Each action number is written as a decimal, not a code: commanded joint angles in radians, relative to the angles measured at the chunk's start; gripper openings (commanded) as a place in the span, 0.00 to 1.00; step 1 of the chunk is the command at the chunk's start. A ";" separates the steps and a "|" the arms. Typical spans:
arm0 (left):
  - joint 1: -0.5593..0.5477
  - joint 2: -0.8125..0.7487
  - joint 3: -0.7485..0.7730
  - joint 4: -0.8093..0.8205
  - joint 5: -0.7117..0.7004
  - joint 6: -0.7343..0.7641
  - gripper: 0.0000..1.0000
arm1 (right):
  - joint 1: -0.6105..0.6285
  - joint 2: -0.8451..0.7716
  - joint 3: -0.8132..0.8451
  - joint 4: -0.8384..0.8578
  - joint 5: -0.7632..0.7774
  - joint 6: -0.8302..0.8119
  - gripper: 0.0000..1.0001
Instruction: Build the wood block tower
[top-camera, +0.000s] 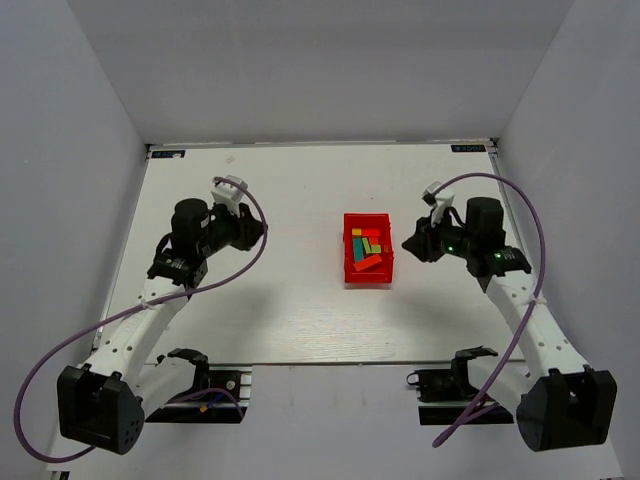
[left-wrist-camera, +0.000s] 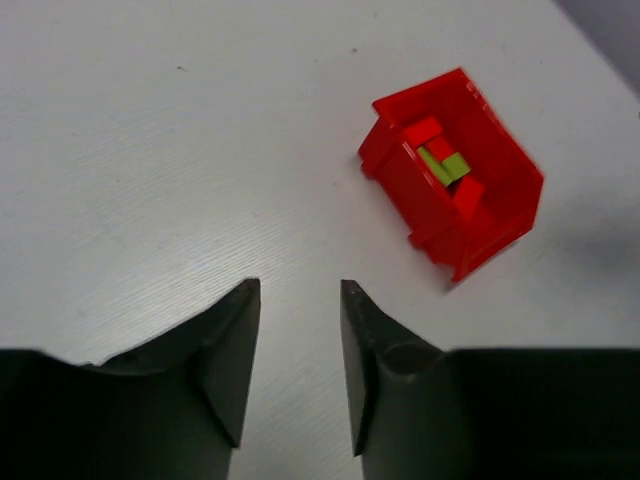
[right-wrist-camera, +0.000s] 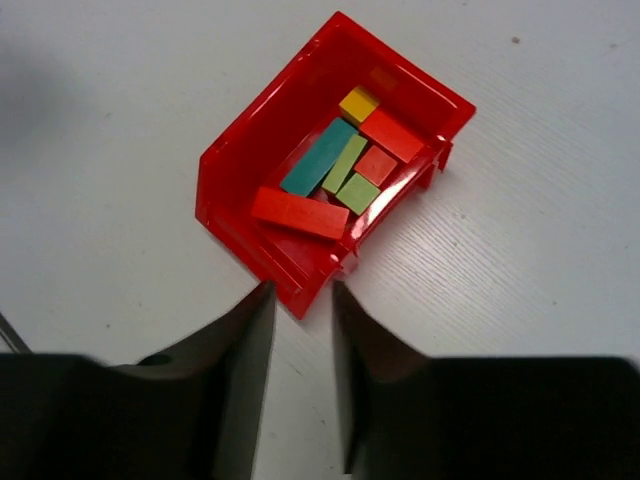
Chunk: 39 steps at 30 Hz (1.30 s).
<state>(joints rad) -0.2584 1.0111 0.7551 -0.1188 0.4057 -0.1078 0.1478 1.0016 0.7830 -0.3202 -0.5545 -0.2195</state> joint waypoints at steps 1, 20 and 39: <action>-0.015 -0.011 0.044 -0.025 -0.014 0.000 0.52 | 0.053 0.080 0.088 -0.022 0.045 0.015 0.41; -0.054 -0.022 0.053 -0.096 -0.044 -0.009 0.67 | 0.228 0.506 0.245 -0.011 0.465 0.081 0.67; -0.064 -0.031 0.044 -0.096 -0.044 -0.009 0.67 | 0.265 0.609 0.283 0.020 0.547 0.069 0.00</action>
<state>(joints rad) -0.3176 1.0065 0.7734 -0.2104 0.3653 -0.1139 0.4126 1.6352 1.0454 -0.3309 -0.0315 -0.1318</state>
